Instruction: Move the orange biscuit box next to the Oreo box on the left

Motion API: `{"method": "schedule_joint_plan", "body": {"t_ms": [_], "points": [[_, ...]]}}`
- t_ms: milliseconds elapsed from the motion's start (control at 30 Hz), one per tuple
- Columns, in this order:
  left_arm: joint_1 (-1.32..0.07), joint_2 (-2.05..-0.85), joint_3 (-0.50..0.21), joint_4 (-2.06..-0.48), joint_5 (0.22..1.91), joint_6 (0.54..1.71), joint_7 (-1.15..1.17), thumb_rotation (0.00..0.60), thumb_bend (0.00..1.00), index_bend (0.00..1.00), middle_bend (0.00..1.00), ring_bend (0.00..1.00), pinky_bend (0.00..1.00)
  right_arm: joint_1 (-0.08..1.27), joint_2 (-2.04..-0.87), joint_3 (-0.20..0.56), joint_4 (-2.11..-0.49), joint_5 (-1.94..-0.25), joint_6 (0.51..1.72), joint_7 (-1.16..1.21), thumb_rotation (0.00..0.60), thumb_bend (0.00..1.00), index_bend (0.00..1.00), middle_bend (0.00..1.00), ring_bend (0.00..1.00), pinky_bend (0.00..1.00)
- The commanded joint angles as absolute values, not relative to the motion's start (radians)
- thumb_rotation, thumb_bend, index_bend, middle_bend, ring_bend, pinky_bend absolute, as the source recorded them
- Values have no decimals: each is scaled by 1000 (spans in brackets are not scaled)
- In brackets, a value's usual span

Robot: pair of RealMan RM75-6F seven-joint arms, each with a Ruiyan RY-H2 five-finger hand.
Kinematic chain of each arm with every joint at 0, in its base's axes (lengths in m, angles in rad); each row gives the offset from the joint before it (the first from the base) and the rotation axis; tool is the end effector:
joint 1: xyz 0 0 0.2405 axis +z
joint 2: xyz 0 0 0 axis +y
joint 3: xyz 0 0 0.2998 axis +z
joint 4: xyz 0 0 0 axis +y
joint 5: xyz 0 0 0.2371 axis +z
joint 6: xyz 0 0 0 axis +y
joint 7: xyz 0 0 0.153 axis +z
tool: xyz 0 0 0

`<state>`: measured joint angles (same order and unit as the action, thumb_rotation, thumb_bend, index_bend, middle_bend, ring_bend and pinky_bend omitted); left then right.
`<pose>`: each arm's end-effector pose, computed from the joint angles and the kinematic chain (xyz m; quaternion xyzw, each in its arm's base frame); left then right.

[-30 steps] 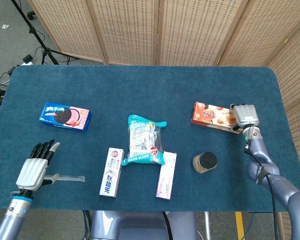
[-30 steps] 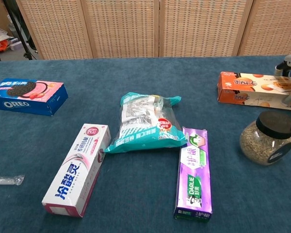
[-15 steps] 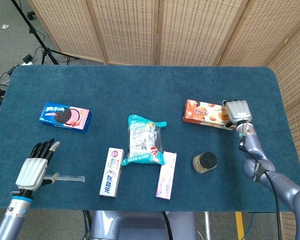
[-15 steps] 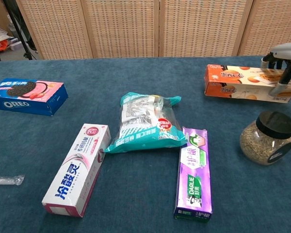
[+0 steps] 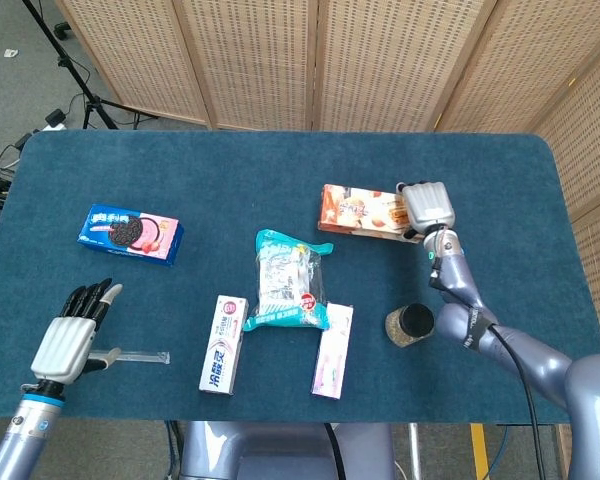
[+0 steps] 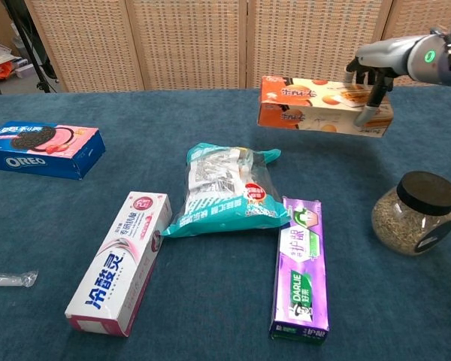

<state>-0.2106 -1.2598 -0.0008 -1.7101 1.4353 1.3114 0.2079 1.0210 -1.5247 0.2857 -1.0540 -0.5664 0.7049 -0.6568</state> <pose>-0.3138 0.2171 0.0635 -0.6569 -0.4282 -0.3558 0.5085 -0.1840 -0.5414 0.0256 0.6999 -0.3598 0.2403 0.5683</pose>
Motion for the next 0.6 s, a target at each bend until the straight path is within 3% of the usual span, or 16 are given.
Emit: {"method": "schedule_joint_plan", "body": {"t_ms": [33, 600], "points": [[-211, -1255, -3, -1708, 1433, 1310, 196, 600, 220, 0, 0, 0, 0, 1090, -1564, 294, -1073, -465, 740, -745, 600, 131, 551, 425, 320, 422], [-217, -1219, -5, -1723, 1419, 1282, 120, 600, 221, 0, 0, 0, 0, 1278, -1761, 338, -898, -180, 741, -918, 600, 131, 551, 425, 323, 425]]}}
